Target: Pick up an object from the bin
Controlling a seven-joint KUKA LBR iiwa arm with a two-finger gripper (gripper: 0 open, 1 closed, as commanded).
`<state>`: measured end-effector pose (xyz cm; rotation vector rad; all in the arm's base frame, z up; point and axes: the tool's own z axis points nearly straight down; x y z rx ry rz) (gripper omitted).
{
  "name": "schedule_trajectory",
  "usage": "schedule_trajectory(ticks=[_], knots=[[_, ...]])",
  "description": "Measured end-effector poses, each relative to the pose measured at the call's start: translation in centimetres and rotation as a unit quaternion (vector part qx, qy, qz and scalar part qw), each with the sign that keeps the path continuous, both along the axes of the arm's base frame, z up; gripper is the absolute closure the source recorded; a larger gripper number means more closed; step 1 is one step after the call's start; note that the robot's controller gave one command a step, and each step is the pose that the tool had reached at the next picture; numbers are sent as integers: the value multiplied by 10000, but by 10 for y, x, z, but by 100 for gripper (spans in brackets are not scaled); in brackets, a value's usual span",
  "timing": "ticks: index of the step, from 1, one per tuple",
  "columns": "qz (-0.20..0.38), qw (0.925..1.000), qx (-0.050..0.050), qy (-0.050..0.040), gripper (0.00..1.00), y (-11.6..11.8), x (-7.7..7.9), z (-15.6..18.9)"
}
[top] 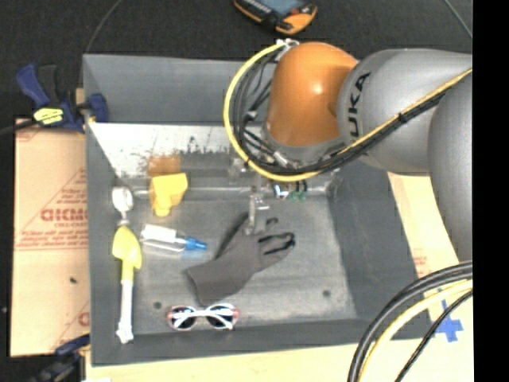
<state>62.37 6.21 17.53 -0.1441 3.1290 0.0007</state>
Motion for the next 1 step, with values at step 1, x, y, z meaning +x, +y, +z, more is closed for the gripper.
schedule_trajectory(ticks=[1], knots=[[9,10000,7,18,0,-3,1,-12]])
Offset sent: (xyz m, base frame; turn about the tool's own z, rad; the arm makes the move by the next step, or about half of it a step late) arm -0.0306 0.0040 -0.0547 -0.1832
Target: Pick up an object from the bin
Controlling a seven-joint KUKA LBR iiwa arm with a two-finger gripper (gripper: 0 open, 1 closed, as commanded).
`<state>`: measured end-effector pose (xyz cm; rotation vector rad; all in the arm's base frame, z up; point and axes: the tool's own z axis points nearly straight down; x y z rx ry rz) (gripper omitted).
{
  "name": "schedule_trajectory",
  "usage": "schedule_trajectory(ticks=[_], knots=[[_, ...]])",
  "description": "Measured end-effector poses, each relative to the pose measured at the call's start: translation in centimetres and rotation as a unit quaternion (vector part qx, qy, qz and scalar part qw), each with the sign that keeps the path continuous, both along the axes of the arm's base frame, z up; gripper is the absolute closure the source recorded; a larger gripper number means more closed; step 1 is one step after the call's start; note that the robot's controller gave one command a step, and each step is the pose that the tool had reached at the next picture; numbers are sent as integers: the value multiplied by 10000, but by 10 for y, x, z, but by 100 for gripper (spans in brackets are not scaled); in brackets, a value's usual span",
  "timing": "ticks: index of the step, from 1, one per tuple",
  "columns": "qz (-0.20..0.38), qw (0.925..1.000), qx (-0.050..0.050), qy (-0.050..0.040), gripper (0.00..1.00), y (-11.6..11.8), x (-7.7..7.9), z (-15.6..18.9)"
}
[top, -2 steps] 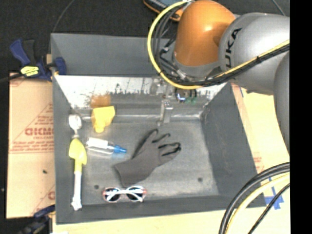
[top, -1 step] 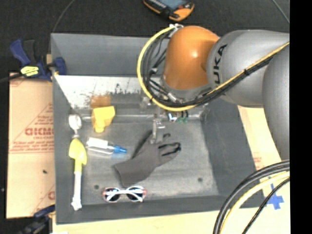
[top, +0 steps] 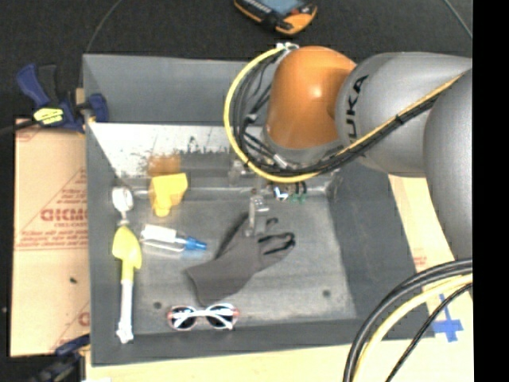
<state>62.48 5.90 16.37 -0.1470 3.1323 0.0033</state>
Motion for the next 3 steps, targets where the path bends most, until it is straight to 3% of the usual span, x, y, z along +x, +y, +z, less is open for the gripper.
schedule_trajectory(ticks=[1,2,3], knots=[[868,9962,-14,-35,0,5,-25,-35],[746,9972,-4,-19,0,-11,-38,-48],[1054,9944,-3,-8,0,27,-90,-87]])
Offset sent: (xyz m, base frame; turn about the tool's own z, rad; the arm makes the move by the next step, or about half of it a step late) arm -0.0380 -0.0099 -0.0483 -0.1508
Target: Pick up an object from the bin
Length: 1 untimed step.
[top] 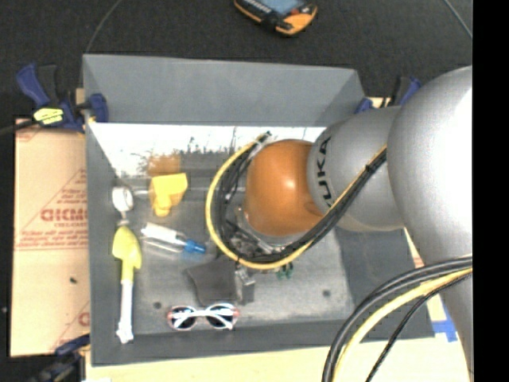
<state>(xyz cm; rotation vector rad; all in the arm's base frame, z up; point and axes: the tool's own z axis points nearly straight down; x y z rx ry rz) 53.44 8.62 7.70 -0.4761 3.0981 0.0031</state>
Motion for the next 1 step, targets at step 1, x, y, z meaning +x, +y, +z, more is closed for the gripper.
schedule_trajectory(ticks=[1], knots=[[-334,9994,-5,-95,0,-54,55,68]])
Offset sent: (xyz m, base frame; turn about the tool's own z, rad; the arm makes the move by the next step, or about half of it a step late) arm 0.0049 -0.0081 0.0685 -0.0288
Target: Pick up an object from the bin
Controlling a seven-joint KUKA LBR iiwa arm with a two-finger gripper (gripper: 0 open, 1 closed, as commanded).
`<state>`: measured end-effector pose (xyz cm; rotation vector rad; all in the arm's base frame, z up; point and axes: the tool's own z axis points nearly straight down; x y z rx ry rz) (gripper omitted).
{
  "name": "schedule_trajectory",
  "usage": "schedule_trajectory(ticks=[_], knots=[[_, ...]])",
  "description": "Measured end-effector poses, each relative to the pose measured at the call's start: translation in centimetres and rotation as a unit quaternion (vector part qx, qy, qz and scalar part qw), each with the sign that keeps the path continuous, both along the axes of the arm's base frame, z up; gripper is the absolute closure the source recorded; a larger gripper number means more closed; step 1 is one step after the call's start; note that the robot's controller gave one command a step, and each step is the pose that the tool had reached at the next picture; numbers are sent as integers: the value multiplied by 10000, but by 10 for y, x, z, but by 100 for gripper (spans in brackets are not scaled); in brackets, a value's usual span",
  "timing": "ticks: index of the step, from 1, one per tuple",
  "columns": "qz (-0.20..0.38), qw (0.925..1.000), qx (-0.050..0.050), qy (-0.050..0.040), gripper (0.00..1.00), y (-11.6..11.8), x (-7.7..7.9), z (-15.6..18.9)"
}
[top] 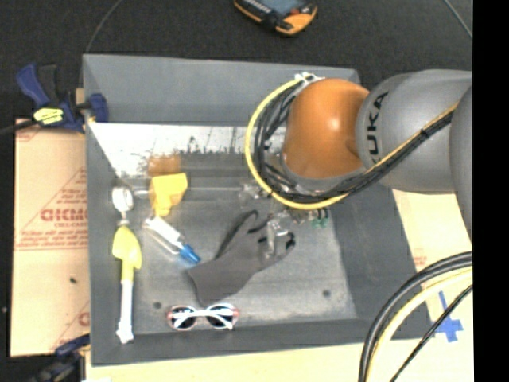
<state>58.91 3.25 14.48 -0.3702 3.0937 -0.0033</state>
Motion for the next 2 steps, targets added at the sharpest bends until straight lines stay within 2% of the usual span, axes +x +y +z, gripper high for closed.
schedule_trajectory(ticks=[1,2], knots=[[16,10000,1,9,0,2,-2,-1],[1211,9926,-33,-2,0,12,25,26]])
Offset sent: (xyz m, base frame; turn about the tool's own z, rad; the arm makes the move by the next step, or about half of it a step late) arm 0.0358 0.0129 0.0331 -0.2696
